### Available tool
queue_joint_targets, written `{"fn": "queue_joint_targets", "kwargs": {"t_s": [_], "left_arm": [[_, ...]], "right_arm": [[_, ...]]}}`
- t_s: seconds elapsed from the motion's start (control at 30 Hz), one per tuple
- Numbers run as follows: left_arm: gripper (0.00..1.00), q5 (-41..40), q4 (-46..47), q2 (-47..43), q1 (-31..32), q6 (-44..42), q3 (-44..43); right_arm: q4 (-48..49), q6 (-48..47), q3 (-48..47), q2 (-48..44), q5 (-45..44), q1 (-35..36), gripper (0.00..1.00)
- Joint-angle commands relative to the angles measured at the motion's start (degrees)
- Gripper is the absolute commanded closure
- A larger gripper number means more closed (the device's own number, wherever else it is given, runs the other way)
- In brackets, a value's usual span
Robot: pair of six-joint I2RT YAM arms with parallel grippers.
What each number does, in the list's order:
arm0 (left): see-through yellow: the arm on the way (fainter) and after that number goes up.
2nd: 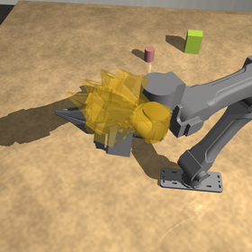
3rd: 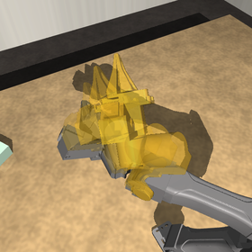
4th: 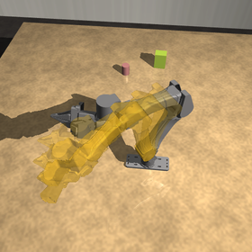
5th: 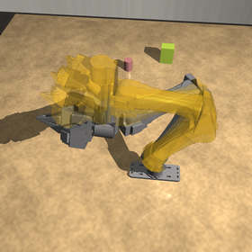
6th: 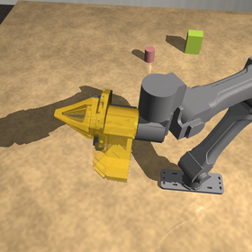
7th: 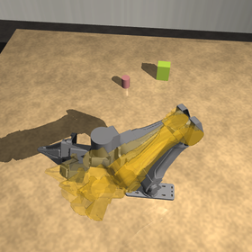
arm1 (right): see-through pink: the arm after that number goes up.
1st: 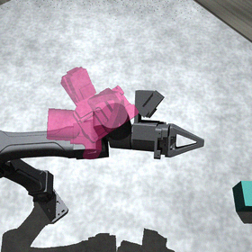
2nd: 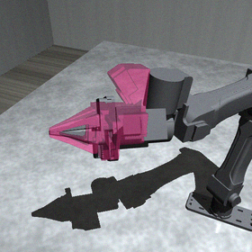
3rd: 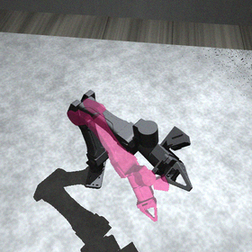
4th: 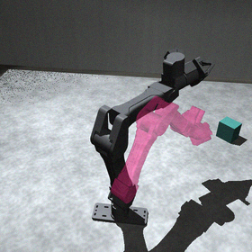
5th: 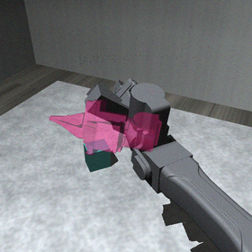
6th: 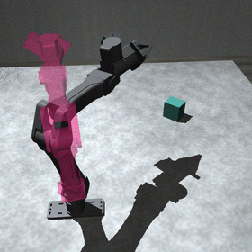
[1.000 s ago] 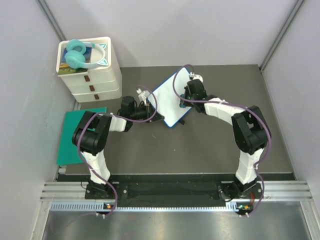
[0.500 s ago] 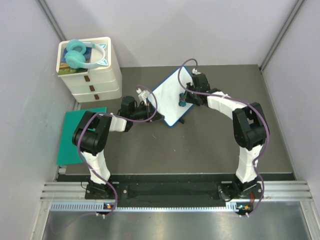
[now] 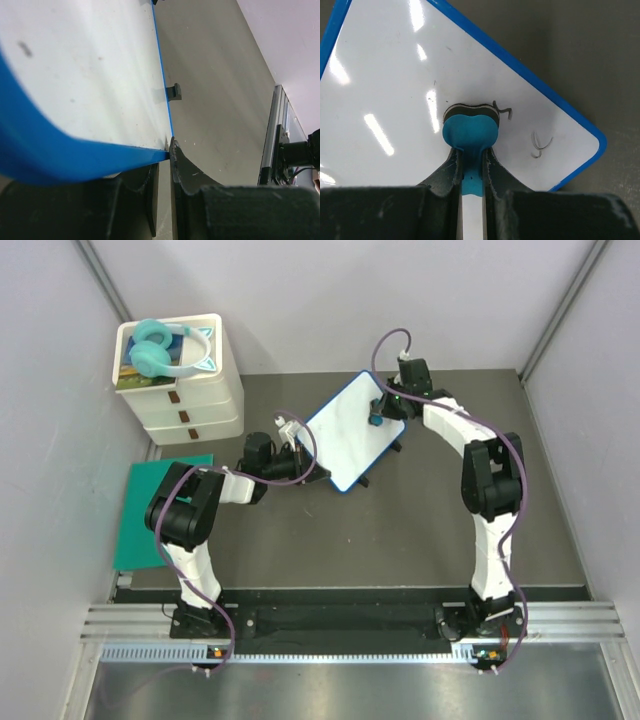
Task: Erase the whiteboard
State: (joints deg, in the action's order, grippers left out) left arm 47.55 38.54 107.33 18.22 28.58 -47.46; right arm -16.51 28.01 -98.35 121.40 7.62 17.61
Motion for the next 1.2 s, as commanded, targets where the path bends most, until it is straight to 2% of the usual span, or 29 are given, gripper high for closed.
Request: {"fn": "queue_joint_targets", "kwargs": {"t_s": [0.0,0.27,0.57,0.9,1.17], "left_arm": [[1.00,3.95,-0.75,-1.51,1.73,-5.02,0.18],[1.00,3.95,-1.19,-1.77,1.91,-5.20,0.09],[1.00,3.87,-1.19,-2.21,2.17,-5.29,0.27],[1.00,3.69,-1.45,-2.30,2.35,-5.64,0.44],[1.00,3.69,-1.63,-1.68,2.44,-5.73,0.09]], "right_arm": [[0.35,0.55,-4.92,5.06,-0.50,-1.96,1.00],[0.16,2.66,5.24,3.23,-3.57,-4.77,1.00],[5.17,4.86,19.14,-2.40,-4.19,-8.47,1.00],[11.77,4.69,20.30,-5.56,1.08,-8.55,1.00],[14.75,4.77,25.30,-18.38,1.43,-8.47,1.00]]}}
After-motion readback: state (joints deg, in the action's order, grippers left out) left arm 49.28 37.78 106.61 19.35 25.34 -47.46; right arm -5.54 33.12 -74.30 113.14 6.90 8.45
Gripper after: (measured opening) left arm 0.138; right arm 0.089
